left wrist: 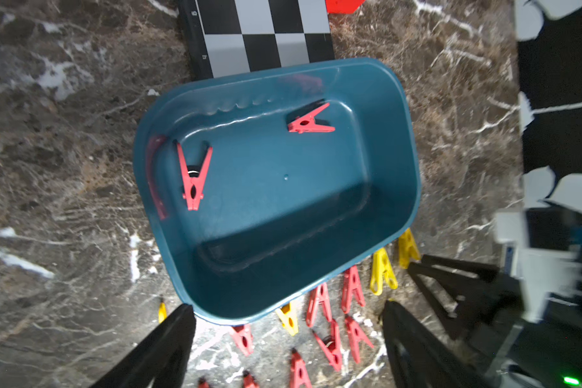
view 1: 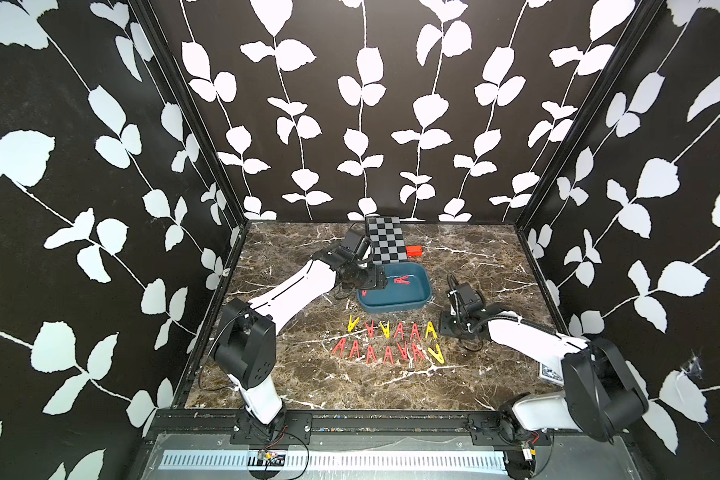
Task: Take the clothespins out of the storage box
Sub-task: Place the clothespin at the center of the board, then pick up the clothespin from the storage box.
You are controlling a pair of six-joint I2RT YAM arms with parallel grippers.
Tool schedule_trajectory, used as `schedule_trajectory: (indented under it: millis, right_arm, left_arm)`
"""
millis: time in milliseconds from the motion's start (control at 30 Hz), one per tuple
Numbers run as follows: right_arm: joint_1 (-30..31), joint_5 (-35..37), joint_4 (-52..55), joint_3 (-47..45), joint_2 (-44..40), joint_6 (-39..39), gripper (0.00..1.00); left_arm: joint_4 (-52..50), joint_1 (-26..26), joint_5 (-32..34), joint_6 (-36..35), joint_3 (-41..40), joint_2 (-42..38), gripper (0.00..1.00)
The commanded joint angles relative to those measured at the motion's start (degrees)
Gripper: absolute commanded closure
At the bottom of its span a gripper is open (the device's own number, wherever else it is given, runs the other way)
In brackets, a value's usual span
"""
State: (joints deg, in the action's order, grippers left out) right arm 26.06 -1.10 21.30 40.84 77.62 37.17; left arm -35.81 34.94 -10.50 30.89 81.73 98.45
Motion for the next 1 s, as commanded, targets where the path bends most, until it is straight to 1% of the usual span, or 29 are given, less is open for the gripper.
schedule_trajectory:
  millis: [0,33,133,167,267,367,400,433,533,600,767,967]
  right_arm:
    - [-0.38,-0.51,1.21,2.58,-3.34,-0.17,0.50]
    - [-0.33,-0.74,1.23,3.19,-4.08,-0.29,0.45]
    - [-0.37,-1.65,0.69,5.17,-5.63,-0.85,0.32]
    - [-0.37,-2.10,0.54,5.81,-5.86,-1.02,0.30]
    - [-0.39,-3.61,-0.03,8.37,-6.17,-1.98,0.23]
    - [-0.33,-4.98,0.12,10.82,-5.41,-2.36,0.12]
    - [-0.37,-5.47,0.16,11.66,-5.02,-2.45,0.04]
    - [-0.33,-5.97,0.21,12.48,-4.66,-2.54,0.01]
    - [-0.39,-7.06,-0.25,14.44,-3.57,-2.54,0.01]
    - [-0.37,-7.42,-0.56,15.58,-3.06,-2.53,0.01]
    - [-0.31,-8.38,-0.88,17.82,-1.47,-2.49,0.01]
    - [-0.37,-8.57,-0.69,18.35,-0.56,-2.36,0.01]
  left_arm:
    - [-2.49,0.22,1.99,-1.99,2.06,0.57,0.17]
    - [-2.76,0.22,2.34,-2.28,2.35,1.02,0.20]
    - [-3.67,0.31,3.25,-2.98,4.09,2.76,0.35]
    - [-4.13,0.32,3.77,-3.25,4.74,3.38,0.39]
    - [-5.59,0.35,5.80,-4.63,6.85,5.47,0.47]
    - [-6.33,0.45,8.12,-6.48,8.58,7.81,0.53]
    - [-6.53,0.39,8.83,-7.24,9.49,8.80,0.54]
    - [-6.73,0.44,9.29,-8.17,10.24,9.71,0.58]
    - [-6.88,0.44,10.70,-10.55,12.42,12.68,0.61]
    - [-7.09,0.41,11.37,-11.95,13.87,14.68,0.66]
    - [-7.96,0.41,12.96,-15.05,17.41,19.55,0.69]
    - [-9.27,0.45,14.65,-17.91,20.67,24.00,0.73]
